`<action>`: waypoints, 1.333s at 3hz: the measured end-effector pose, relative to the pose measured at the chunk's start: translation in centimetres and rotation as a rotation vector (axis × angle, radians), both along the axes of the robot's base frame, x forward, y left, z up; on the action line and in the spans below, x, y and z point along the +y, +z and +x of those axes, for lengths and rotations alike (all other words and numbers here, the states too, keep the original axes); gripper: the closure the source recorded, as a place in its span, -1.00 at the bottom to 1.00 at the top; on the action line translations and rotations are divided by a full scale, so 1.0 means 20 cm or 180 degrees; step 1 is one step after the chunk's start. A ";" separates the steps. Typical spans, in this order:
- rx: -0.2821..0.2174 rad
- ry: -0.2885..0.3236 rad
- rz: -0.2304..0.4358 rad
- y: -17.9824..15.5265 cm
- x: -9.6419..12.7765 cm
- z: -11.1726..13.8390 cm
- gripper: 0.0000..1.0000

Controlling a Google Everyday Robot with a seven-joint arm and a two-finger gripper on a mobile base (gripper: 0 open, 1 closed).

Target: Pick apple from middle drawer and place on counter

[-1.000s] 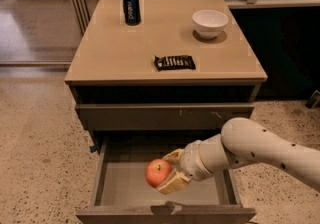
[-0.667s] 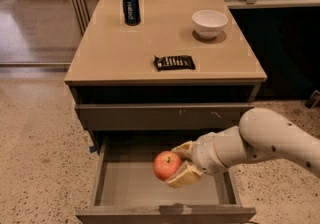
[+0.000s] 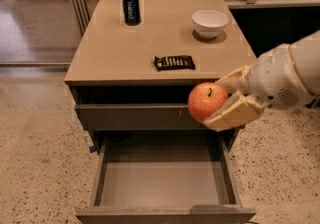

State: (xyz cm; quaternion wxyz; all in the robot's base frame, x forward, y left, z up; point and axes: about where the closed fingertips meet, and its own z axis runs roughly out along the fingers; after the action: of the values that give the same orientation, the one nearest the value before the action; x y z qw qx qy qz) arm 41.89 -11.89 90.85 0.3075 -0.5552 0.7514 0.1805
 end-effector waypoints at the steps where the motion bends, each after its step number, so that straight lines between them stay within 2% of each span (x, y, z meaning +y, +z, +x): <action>1: -0.0027 0.0061 -0.0011 0.15 -0.03 -0.02 1.00; 2: -0.0065 0.0056 -0.0021 0.15 -0.03 0.00 1.00; 3: -0.0259 0.0028 -0.0071 0.16 -0.08 0.15 1.00; 4: -0.0420 -0.0030 -0.0110 0.16 -0.14 0.37 1.00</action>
Offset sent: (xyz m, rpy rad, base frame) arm -0.0045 -0.0055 0.0301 -0.0035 -0.0072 0.0168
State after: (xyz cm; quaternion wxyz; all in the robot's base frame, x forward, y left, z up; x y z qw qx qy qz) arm 49.26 -14.67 94.14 0.3476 -0.5676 0.7351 0.1291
